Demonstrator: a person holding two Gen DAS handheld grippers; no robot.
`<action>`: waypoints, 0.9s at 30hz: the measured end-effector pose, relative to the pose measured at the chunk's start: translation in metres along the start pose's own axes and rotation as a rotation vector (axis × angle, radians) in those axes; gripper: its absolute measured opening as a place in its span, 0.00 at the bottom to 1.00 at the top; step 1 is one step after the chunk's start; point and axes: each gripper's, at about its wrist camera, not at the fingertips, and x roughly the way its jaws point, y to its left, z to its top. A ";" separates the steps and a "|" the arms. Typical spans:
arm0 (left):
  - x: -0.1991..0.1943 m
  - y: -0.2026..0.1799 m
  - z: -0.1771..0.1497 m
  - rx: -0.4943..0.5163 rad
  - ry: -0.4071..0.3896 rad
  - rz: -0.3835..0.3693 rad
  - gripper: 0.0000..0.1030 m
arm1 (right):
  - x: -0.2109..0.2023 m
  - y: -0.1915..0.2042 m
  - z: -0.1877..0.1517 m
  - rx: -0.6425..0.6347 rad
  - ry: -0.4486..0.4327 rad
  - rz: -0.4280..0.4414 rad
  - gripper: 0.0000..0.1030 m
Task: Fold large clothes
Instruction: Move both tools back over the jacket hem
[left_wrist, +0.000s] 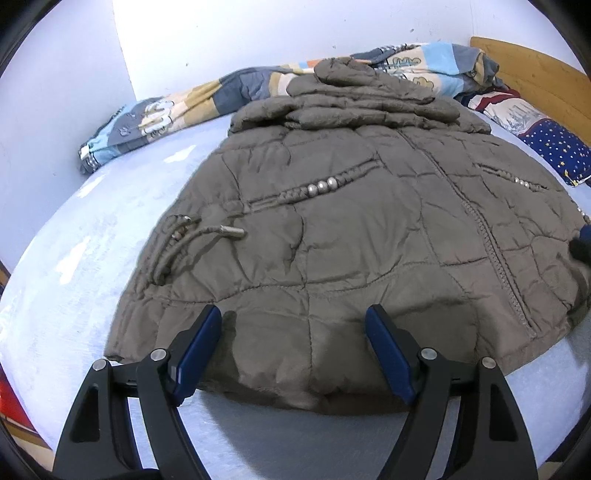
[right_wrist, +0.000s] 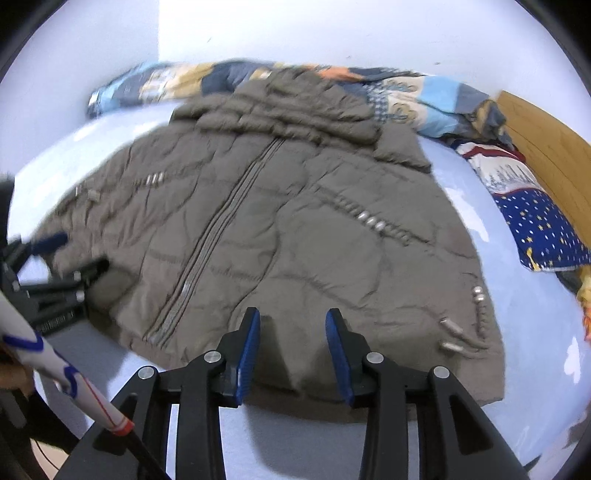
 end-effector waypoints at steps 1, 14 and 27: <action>-0.003 0.001 0.001 -0.003 -0.011 0.006 0.77 | -0.005 -0.009 0.002 0.037 -0.025 -0.002 0.39; 0.011 0.022 -0.005 -0.061 0.011 0.055 0.79 | 0.032 -0.054 -0.007 0.226 0.121 -0.020 0.44; 0.012 0.021 -0.009 -0.051 -0.009 0.055 0.80 | 0.011 -0.061 -0.015 0.223 0.057 -0.017 0.48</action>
